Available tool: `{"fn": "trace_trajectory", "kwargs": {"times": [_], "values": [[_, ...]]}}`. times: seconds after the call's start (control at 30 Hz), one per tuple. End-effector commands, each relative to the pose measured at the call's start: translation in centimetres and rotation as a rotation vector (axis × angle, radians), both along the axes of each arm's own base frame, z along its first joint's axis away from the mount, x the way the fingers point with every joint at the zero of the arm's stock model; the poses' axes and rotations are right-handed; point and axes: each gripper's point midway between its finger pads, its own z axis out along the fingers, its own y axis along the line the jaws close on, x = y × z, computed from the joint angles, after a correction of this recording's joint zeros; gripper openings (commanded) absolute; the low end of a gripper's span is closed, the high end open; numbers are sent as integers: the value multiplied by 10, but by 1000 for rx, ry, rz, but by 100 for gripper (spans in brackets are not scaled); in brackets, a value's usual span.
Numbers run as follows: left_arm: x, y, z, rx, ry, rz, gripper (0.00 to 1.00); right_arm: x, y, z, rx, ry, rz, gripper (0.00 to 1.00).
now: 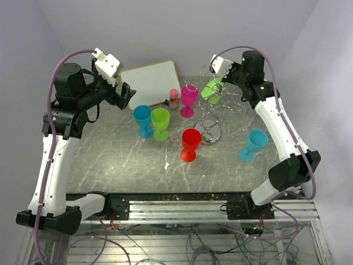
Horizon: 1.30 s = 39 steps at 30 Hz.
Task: Place the wine glass upside down on the wine glass rack
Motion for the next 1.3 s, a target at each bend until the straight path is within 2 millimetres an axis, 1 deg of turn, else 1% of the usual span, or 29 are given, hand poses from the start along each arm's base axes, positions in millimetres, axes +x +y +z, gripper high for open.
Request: {"fn": "trace_trajectory", "kwargs": {"times": [0.0,0.3,1.27], "values": [[-6,0,3,4,-21,-19,97,-11,6,10,53,1,20,6],[-10,1,4,10,-28,-19,96,-13,10,10,75,7,35,9],[-16,3,5,20,-41,-18,97,-25,13,21,99,2,62,19]]}}
